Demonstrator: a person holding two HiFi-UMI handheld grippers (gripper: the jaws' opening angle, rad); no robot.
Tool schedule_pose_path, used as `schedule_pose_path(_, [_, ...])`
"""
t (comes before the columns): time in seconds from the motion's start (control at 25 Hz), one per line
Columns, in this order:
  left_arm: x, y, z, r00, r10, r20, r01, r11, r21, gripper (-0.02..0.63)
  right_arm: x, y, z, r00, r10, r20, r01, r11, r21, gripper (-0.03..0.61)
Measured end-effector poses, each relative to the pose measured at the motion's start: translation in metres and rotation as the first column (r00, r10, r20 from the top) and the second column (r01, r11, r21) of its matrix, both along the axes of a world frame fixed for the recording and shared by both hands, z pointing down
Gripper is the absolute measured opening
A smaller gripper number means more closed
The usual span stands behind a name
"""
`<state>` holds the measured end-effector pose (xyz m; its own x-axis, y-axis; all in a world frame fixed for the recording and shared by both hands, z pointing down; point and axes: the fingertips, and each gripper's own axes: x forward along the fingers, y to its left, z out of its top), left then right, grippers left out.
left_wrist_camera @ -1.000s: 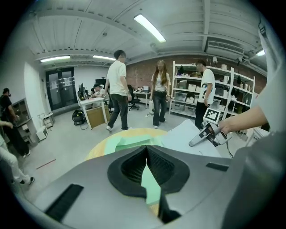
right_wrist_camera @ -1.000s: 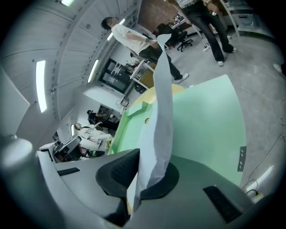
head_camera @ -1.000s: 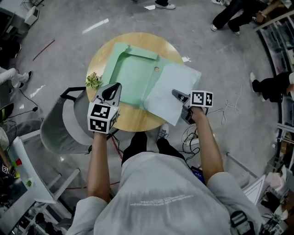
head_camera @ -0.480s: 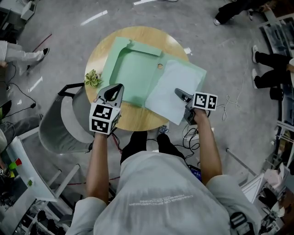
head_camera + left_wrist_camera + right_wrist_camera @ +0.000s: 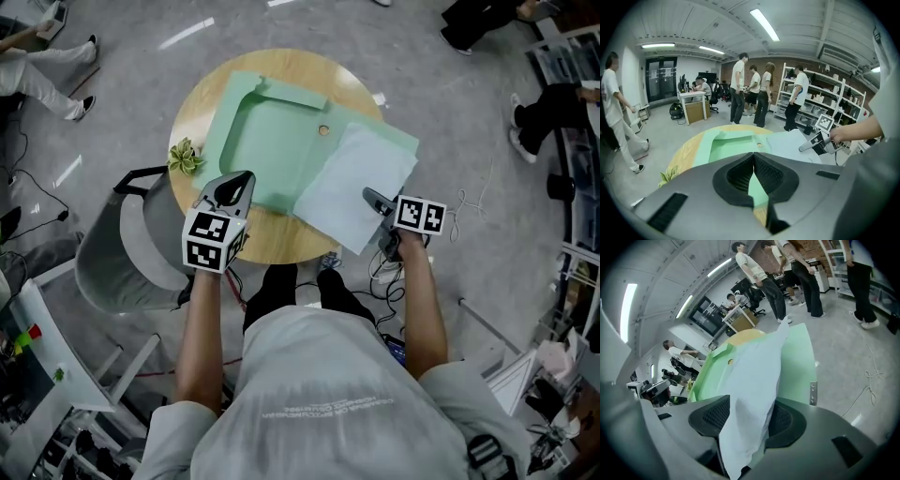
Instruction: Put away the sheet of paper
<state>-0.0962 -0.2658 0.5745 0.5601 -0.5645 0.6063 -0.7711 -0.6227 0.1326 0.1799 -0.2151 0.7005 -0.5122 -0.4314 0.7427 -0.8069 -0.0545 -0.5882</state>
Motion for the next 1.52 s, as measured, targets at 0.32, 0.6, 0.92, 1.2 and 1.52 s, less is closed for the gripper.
schedule_pose_path(0.32, [0.006, 0.011, 0.0, 1.0, 0.001, -0.013, -0.001, 1.0, -0.008, 0.018, 0.018, 0.005, 0.006, 0.995, 0.083, -0.056, -0.083, 0.997, -0.007, 0.046])
schedule_pose_path(0.6, [-0.005, 0.01, 0.0, 1.0, -0.007, -0.008, 0.007, 1.0, -0.008, 0.018, -0.009, -0.018, 0.005, 0.999, 0.03, -0.022, -0.03, 1.0, 0.003, 0.04])
schedule_pose_path(0.92, [-0.022, 0.003, 0.005, 1.0, -0.015, 0.003, 0.015, 1.0, -0.018, 0.018, -0.041, -0.052, 0.003, 0.999, -0.05, -0.012, 0.05, 0.998, 0.024, 0.04])
schedule_pose_path(1.2, [-0.042, -0.007, 0.01, 1.0, -0.015, 0.003, 0.015, 0.999, -0.03, 0.018, -0.079, -0.068, 0.004, 0.992, -0.124, 0.003, 0.124, 0.992, 0.025, 0.04])
schedule_pose_path(1.52, [-0.054, -0.015, 0.014, 1.0, 0.005, -0.002, -0.005, 1.0, -0.031, 0.018, -0.106, -0.073, 0.006, 0.986, -0.163, 0.02, 0.162, 0.987, 0.018, 0.04])
